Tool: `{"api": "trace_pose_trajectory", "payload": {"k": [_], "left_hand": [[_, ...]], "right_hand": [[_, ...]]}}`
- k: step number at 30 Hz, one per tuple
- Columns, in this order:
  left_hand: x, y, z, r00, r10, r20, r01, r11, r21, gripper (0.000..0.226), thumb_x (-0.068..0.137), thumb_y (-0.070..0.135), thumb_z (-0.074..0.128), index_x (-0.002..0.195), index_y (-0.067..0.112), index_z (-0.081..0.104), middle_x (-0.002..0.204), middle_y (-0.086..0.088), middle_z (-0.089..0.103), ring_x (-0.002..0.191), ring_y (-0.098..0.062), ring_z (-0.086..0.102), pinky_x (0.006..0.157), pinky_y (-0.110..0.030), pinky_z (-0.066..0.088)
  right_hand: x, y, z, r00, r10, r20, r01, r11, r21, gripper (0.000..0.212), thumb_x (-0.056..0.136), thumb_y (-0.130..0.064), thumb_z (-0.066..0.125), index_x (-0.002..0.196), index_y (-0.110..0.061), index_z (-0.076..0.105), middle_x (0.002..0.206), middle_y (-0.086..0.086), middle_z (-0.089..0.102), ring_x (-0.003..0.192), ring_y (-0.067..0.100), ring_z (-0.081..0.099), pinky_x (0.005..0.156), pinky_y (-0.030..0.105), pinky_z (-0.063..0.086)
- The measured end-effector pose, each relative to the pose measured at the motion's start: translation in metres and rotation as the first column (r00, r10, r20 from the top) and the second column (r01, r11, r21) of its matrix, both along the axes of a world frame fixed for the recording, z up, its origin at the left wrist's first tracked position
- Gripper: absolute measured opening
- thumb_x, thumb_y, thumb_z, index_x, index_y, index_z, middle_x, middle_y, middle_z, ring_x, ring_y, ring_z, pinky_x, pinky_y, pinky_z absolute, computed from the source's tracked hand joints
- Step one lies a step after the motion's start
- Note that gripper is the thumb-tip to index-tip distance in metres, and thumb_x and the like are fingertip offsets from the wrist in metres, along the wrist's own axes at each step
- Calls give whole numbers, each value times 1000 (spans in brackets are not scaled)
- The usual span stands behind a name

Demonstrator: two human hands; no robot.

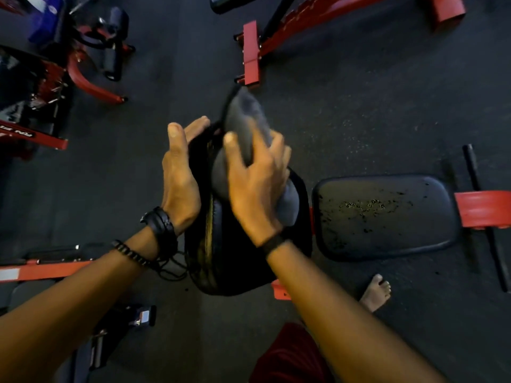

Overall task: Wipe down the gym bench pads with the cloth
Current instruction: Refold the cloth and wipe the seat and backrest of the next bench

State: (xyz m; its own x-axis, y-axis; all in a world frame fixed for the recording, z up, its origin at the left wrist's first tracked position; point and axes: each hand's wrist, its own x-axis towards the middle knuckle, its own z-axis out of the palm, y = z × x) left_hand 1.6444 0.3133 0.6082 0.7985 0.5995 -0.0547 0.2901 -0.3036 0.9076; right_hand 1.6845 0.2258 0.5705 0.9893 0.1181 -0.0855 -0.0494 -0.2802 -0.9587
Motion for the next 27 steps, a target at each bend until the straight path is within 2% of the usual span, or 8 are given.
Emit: {"api": "trace_pose_trajectory", "payload": {"k": [4,8,10,12,16,19,23,27], "left_hand": [[2,4,1,997,50,51,-41,984,-172,84,83,76,38,126,8,62,124,-13,63,120,-24,57,111,-43,36],[5,3,6,997,71,16,-69,989,-129,85,84,73,27,129,10,62,133,-5,62,128,-19,54,115,-46,34],[4,-4,10,997,75,-6,-76,994,-76,81,89,69,24,131,10,61,133,-2,63,125,-14,56,114,-42,36],[4,-7,10,997,78,-5,-78,997,-26,71,96,58,21,131,10,61,131,1,64,121,-7,57,112,-36,39],[0,-4,7,997,35,70,-31,998,-60,56,103,48,24,112,18,70,111,15,67,102,11,59,91,-10,42],[-8,-5,10,983,-133,125,115,983,143,65,96,53,22,122,13,65,131,0,61,127,-11,52,110,-35,37],[-14,-2,12,868,-495,32,408,749,523,59,95,50,27,122,13,65,133,-2,61,134,-19,46,114,-55,23],[-18,6,15,546,-837,-35,649,396,649,47,95,47,46,113,10,69,126,-2,65,124,-20,56,102,-55,39]], "right_hand": [[-113,-61,13,954,163,251,-182,982,54,42,98,-53,47,138,-39,48,130,1,48,119,20,47,88,43,47],[-106,-71,-34,966,30,-256,-24,999,24,47,92,-63,48,134,-42,42,121,-7,43,116,21,49,83,13,41],[-73,-50,-42,916,-20,-401,34,999,29,53,95,-57,49,140,-28,48,127,-2,45,122,21,44,94,19,39],[-64,-40,-16,965,-13,-263,19,1000,20,53,95,-55,48,141,-29,49,130,1,46,124,19,40,101,42,42],[-144,-51,35,985,31,172,-23,999,-46,49,92,-61,46,139,-45,44,139,-7,36,128,8,32,97,41,44],[-207,-44,3,945,-72,318,142,969,-202,50,93,-61,49,140,-45,43,141,-1,35,128,9,27,101,34,38],[-219,-14,-27,778,-531,-334,554,832,-33,73,79,-90,20,139,-50,24,152,-1,27,142,16,25,114,40,30],[-207,21,15,570,-528,-629,738,666,110,67,76,-73,28,140,-57,20,156,-16,5,147,7,4,121,36,15]]}}
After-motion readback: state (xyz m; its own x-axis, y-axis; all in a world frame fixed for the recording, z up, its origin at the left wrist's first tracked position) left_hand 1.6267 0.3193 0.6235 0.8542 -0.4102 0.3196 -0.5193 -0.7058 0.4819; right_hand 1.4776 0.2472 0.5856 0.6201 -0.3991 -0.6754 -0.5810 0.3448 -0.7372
